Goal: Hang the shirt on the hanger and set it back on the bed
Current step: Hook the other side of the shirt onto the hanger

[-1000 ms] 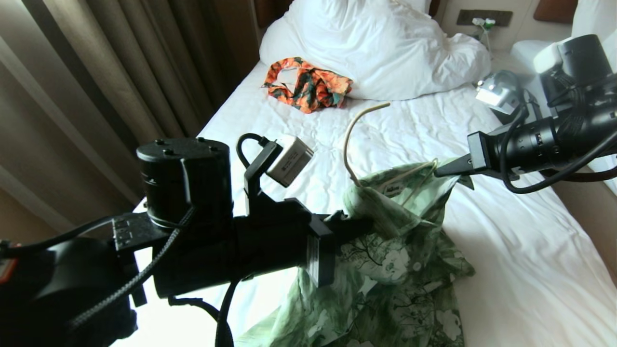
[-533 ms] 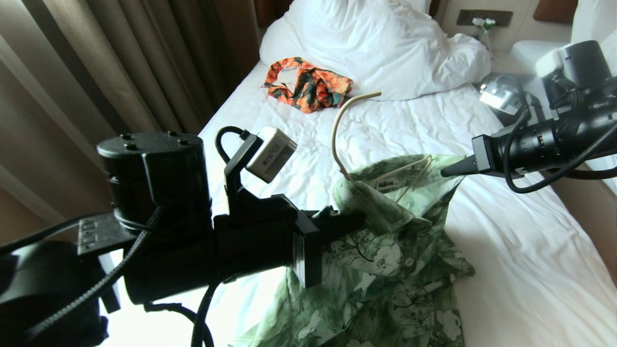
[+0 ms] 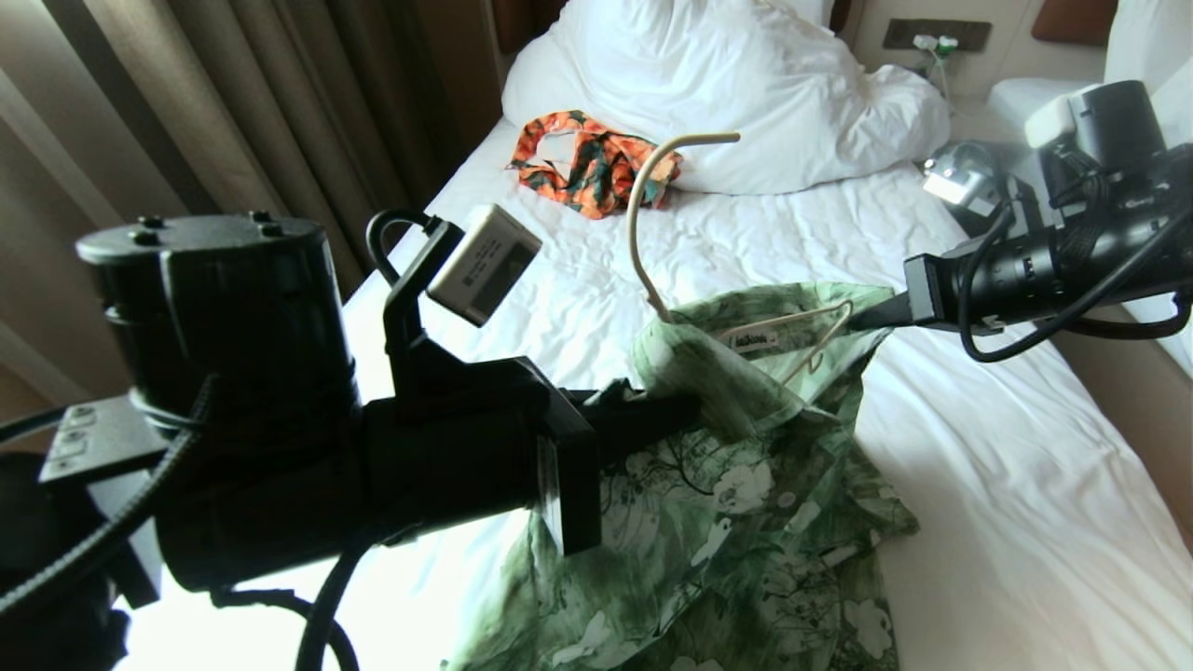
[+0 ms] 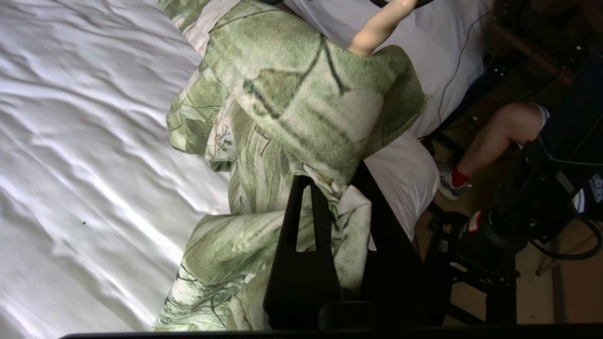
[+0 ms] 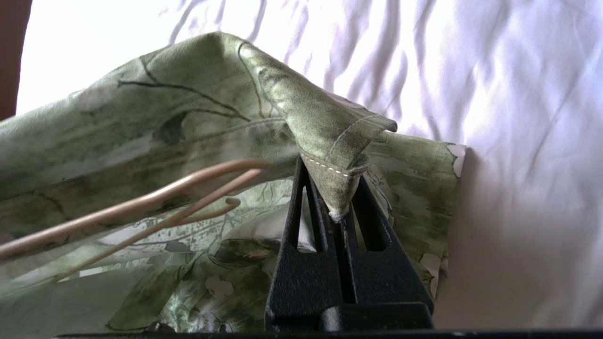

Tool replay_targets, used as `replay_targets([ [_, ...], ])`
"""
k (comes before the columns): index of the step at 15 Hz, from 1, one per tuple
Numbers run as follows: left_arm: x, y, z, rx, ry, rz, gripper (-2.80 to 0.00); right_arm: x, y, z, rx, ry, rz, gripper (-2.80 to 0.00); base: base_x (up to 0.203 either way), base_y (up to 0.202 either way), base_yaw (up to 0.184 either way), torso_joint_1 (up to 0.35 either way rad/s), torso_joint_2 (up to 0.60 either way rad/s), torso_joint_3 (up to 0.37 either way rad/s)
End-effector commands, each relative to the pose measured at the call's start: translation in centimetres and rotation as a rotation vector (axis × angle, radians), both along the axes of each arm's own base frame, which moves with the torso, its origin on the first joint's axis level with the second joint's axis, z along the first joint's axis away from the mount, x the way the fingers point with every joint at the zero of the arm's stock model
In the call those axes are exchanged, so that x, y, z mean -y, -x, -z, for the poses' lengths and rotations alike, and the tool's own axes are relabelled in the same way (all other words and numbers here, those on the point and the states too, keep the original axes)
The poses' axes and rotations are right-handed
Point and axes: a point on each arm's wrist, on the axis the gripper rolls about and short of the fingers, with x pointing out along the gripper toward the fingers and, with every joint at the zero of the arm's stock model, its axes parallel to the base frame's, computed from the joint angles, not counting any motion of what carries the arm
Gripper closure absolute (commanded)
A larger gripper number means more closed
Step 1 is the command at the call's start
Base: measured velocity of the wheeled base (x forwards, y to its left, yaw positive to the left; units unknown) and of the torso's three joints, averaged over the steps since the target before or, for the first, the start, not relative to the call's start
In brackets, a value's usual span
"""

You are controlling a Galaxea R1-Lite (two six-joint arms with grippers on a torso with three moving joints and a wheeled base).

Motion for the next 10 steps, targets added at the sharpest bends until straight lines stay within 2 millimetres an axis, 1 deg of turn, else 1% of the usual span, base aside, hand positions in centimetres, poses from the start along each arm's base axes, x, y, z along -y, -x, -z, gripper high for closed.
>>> replay_targets([
  [1, 0.0, 0.4, -0.3, 0.008, 0.008, 0.004, 0.0, -0.1, -0.5, 0.3, -0.01, -0.001, 0.0, 0.0, 0.0, 0.0, 0.0, 0.0, 0.0, 0.0],
  [3, 0.2, 0.4, 0.5, -0.007, -0.013, -0.001, 0.0, -0.2, -0.5, 0.0, -0.01, -0.017, 0.009, 0.0, 0.0, 0.0, 0.0, 0.0, 0.0, 0.0],
  [6, 0.3, 0.3, 0.8, -0.015, -0.023, -0.001, 0.0, -0.2, -0.4, -0.5, -0.007, -0.042, 0.022, 0.0, 0.0, 0.0, 0.0, 0.0, 0.0, 0.0],
  [10, 0.7, -0.3, 1.2, -0.019, -0.033, -0.008, 0.0, -0.4, 0.5, -1.1, -0.001, -0.045, 0.008, 0.0, 0.0, 0.0, 0.0, 0.0, 0.0, 0.0],
])
